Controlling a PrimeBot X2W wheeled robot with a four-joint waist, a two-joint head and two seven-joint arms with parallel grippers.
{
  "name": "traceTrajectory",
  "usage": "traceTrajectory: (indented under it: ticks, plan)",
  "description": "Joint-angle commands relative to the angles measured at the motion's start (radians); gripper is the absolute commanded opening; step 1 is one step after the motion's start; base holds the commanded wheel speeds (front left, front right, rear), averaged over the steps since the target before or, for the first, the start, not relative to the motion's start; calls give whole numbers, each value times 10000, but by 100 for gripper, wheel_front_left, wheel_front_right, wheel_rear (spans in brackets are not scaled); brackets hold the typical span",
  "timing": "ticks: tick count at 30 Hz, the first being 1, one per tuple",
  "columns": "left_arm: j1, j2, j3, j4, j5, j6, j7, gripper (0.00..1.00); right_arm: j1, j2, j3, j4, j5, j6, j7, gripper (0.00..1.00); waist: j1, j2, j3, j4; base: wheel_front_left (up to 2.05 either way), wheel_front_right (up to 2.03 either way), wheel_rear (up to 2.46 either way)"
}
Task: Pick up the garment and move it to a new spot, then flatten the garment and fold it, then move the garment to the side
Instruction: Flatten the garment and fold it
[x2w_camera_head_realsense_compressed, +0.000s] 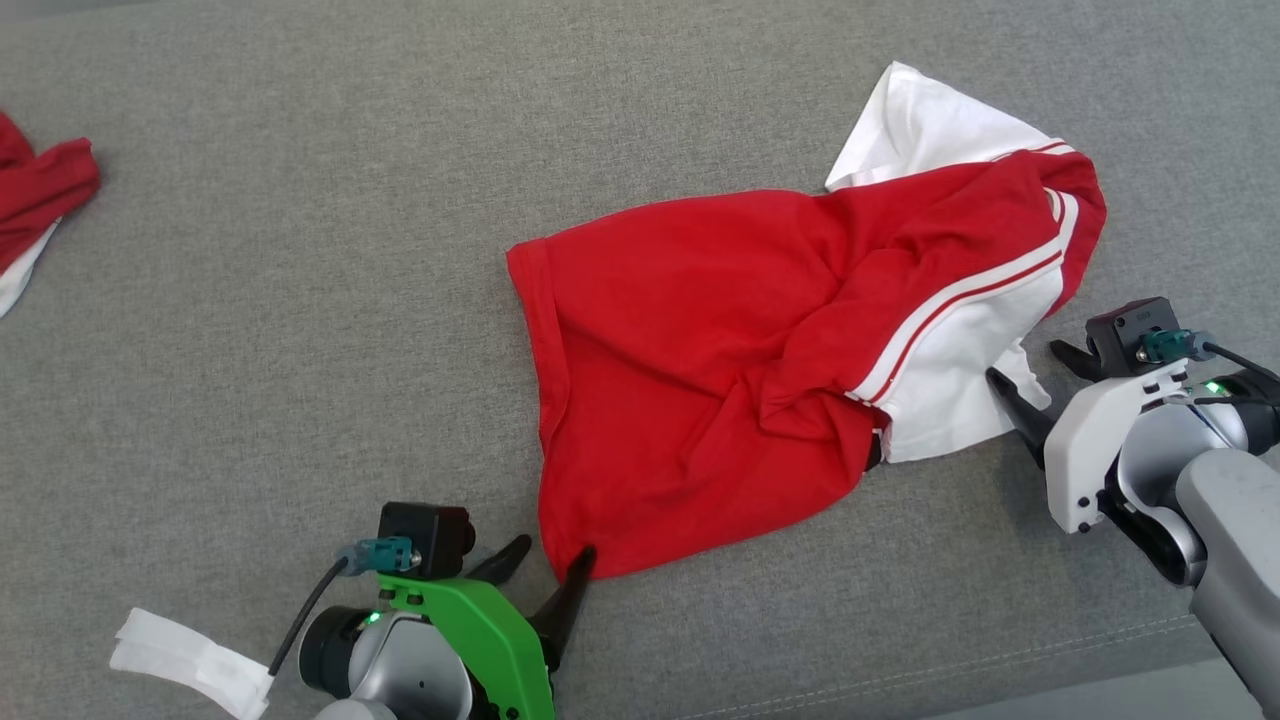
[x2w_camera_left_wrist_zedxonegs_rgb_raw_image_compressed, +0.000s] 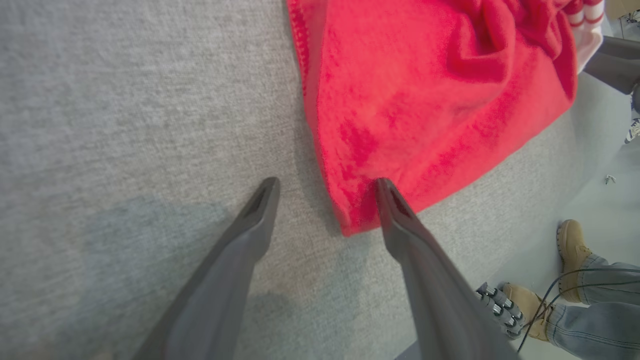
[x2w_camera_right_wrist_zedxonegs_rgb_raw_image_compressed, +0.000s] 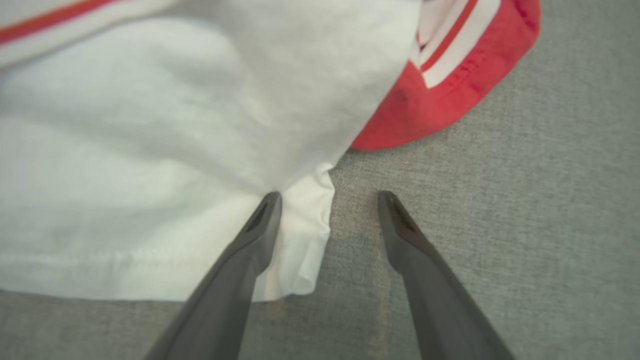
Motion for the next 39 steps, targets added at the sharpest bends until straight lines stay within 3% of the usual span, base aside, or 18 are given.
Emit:
traceTrajectory:
  ticks: [1,2,3,4,5,12,18,24,32,39]
  plan:
    - [38,24,-80,485,-72,2,141,77,146,261,396,247,155,45,121,100,0,0,46,-13,0,0,0]
    - [66,0,-155,526,-103,-49,151,38,170,273,466,263,280,45,135,100,0,0,51,-15,0,0,0]
    - [97,-6,-252,543,-122,-132,189,7,190,264,573,256,368,60,159,100,0,0,58,-17,0,0,0]
    - [121,-27,-329,540,-160,-192,203,0,201,252,703,186,489,68,137,58,0,0,63,-18,0,0,0]
    - [143,-46,-364,523,-224,-272,170,0,216,258,777,105,672,79,60,1,0,0,63,-21,0,0,0]
    - [281,154,-307,-507,-577,-548,27,0,488,-354,724,-1117,2693,50,-255,0,0,0,-204,-104,0,0,0]
    - [632,468,188,-2227,-1383,-684,33,0,893,-1401,-72,-2769,4236,25,-557,0,0,0,-554,-240,0,0,0]
    - [1197,923,1053,-4750,-2594,-708,181,0,1795,-2350,-1727,-4900,5753,27,-1176,0,0,0,-1028,-493,0,0,0]
    - [947,1049,2324,-7574,-3921,-211,429,0,2602,-2731,-4269,-7615,7566,27,-2316,0,0,0,-1187,-789,0,0,0]
    - [-668,1676,3490,-8608,-3919,436,1109,0,2470,-3135,-5817,-8871,8363,27,-2801,0,0,0,-575,-811,0,0,0]
